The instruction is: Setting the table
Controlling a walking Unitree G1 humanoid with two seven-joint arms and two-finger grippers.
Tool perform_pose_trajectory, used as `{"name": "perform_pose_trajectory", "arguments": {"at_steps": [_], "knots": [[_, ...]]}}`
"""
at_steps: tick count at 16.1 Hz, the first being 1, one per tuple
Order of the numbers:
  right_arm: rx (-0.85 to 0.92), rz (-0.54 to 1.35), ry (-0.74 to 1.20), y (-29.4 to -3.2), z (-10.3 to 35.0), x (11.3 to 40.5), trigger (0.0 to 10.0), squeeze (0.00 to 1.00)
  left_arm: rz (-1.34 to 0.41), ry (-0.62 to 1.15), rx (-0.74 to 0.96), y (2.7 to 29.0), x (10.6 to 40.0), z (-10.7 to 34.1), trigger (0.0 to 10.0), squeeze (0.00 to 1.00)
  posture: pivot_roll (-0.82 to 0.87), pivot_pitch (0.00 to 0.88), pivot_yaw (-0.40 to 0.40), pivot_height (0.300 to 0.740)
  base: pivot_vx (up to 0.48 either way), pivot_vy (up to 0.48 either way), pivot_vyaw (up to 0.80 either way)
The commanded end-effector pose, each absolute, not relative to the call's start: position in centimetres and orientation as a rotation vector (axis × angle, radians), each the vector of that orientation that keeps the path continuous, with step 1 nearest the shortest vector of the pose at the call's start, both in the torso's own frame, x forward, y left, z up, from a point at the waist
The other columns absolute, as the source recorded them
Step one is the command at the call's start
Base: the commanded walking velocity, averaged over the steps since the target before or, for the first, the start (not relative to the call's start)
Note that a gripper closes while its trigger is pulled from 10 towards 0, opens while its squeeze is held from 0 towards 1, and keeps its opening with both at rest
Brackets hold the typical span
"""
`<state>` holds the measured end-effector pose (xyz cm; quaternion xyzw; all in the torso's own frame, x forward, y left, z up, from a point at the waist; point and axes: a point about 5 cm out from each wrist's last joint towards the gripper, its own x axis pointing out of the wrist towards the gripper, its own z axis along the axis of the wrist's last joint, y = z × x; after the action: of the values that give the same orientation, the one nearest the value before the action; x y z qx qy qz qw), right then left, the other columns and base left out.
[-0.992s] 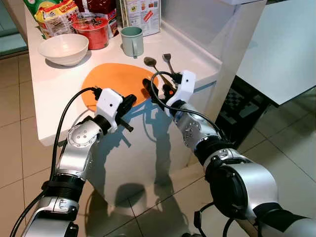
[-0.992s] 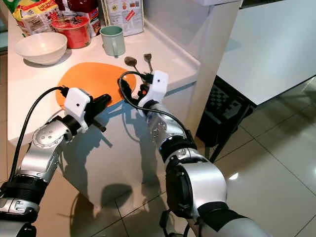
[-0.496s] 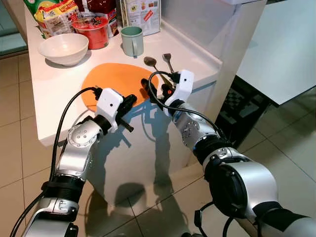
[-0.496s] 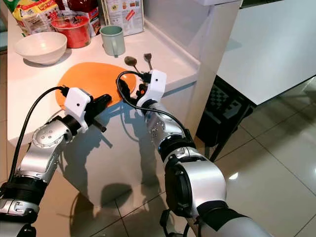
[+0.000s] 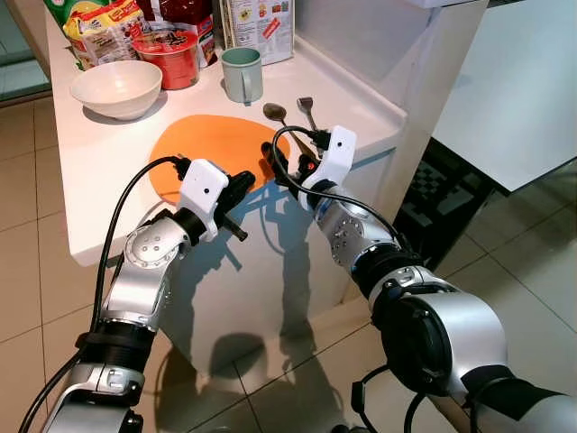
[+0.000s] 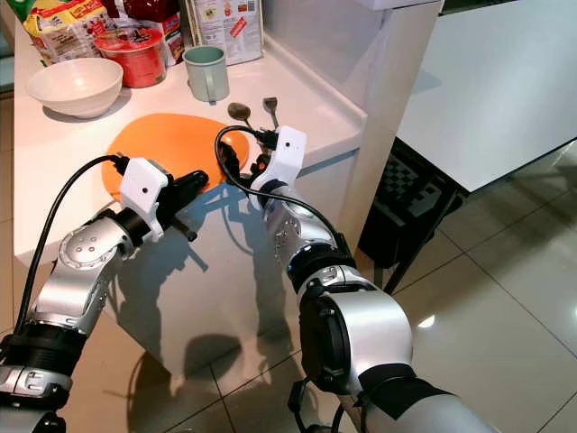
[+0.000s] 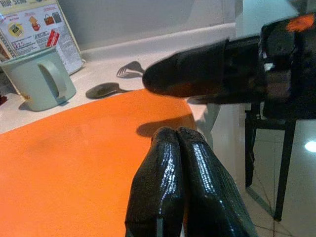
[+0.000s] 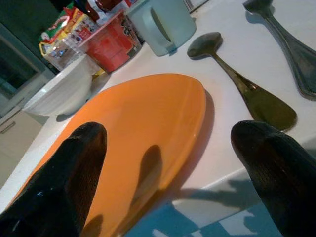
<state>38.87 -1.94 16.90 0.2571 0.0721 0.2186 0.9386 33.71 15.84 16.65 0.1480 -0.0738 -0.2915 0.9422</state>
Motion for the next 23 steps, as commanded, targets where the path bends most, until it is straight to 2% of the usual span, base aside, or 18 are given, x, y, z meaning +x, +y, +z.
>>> {"name": "perform_pose_trajectory", "arguments": {"at_steps": [1,9,13,18,23], "knots": [[0.539,0.524,0.16,1.2,17.8,38.1,10.0,0.0,-0.612,-0.16,0.298,15.5,33.6,16.9,10.0,0.0,0.18,0.07,0.0,0.74,0.0,0.0,0.0],[0.551,0.543,0.183,2.1,17.9,37.8,10.0,0.0,-0.61,-0.218,0.295,15.1,33.5,18.7,10.0,0.0,0.2,0.072,-0.005,0.74,0.0,0.0,0.0],[0.579,0.542,0.189,2.2,18.0,37.8,10.0,0.0,-0.568,-0.31,0.255,15.2,33.7,21.9,10.0,0.0,0.21,0.08,-0.007,0.74,0.0,0.0,0.0],[0.656,0.548,0.219,2.7,18.0,37.6,10.0,0.0,-0.473,-0.464,0.148,16.8,33.3,27.8,10.0,0.0,0.21,0.083,-0.007,0.74,0.0,0.0,0.0],[0.597,0.527,0.218,3.1,18.5,37.6,10.0,0.0,-0.524,-0.495,0.14,15.3,31.5,29.1,10.0,0.0,0.24,0.086,-0.014,0.74,0.0,0.0,0.0]]}}
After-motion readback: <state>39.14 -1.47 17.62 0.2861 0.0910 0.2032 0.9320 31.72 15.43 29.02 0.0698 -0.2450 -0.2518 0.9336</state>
